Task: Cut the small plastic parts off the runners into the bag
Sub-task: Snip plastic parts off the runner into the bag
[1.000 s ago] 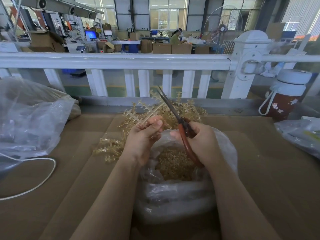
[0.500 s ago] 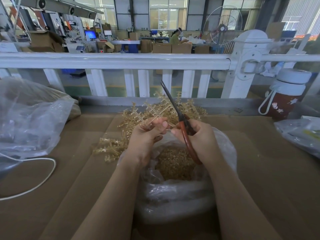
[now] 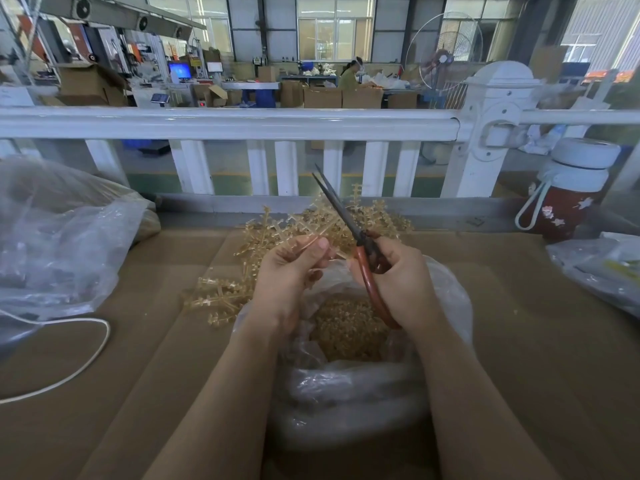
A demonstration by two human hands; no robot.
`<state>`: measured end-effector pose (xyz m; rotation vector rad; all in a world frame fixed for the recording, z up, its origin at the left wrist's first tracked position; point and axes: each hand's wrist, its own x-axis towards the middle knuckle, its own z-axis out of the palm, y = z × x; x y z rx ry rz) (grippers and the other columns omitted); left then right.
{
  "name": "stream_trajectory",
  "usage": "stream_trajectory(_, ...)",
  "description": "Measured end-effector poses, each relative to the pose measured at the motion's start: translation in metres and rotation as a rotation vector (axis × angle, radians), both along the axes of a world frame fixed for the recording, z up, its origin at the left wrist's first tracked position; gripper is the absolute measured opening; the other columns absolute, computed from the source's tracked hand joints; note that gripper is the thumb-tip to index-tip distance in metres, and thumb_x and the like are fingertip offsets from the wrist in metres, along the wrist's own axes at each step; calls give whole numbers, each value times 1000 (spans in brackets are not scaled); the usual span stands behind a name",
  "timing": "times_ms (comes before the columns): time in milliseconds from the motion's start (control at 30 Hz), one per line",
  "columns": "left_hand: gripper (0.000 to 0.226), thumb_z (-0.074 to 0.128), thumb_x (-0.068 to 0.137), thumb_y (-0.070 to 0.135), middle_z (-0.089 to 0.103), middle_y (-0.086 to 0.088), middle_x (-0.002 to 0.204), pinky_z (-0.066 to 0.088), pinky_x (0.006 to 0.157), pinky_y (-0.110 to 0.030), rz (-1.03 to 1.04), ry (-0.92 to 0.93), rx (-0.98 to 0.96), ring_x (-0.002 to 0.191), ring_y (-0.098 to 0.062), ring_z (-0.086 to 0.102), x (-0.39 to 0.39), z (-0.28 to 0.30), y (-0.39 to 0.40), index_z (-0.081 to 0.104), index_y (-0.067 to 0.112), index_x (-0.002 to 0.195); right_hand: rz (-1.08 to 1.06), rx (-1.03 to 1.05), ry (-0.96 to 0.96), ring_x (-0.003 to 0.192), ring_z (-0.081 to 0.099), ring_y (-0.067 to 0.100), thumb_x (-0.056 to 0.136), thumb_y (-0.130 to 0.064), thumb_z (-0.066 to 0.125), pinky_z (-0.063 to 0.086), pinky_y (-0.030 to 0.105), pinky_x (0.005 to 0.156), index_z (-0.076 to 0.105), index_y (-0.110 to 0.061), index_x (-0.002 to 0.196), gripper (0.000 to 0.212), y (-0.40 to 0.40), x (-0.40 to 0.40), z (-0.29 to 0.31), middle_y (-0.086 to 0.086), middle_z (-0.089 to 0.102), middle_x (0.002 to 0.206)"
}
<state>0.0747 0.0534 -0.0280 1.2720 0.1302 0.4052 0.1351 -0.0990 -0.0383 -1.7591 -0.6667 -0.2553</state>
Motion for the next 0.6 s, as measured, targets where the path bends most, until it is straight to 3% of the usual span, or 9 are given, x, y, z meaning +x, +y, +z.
stream_trajectory(133,13,75,78,24,69,3,73,48,68,-21,25,-39,-34,68,-8,61,0,-2,4,74,14,86,-57,-121,35,76,65,-6,73,-52,82,47,18,63,68,-46,78,17,-5,3,-1,-28,69,78)
stream_trajectory(267,8,69,88,13,64,0,72,48,70,-23,13,-81,-99,66,-10,55,-2,0,5,74,14,82,-189,-337,-63,78,60,-11,61,-85,63,41,15,61,58,-49,83,42,-10,3,-4,-38,64,83)
stream_trajectory(367,24,64,90,8,63,2,66,45,73,-27,28,-104,-122,64,-11,53,-2,3,2,74,19,71,-197,-443,-133,82,57,-11,64,-88,62,38,11,62,57,-44,94,54,-10,3,-7,-29,63,84)
stream_trajectory(533,15,58,94,2,63,4,65,47,69,-21,55,-112,-110,64,-8,55,-1,2,2,71,10,88,-225,-489,-212,79,53,-9,69,-84,63,36,9,61,58,-37,97,55,-11,3,-7,-24,62,87)
stream_trajectory(600,20,59,94,2,64,4,67,48,68,-20,65,-122,-76,65,-7,55,0,1,3,73,14,85,-237,-495,-228,79,54,-9,71,-82,64,35,7,60,59,-36,96,53,-11,2,-7,-22,63,86)
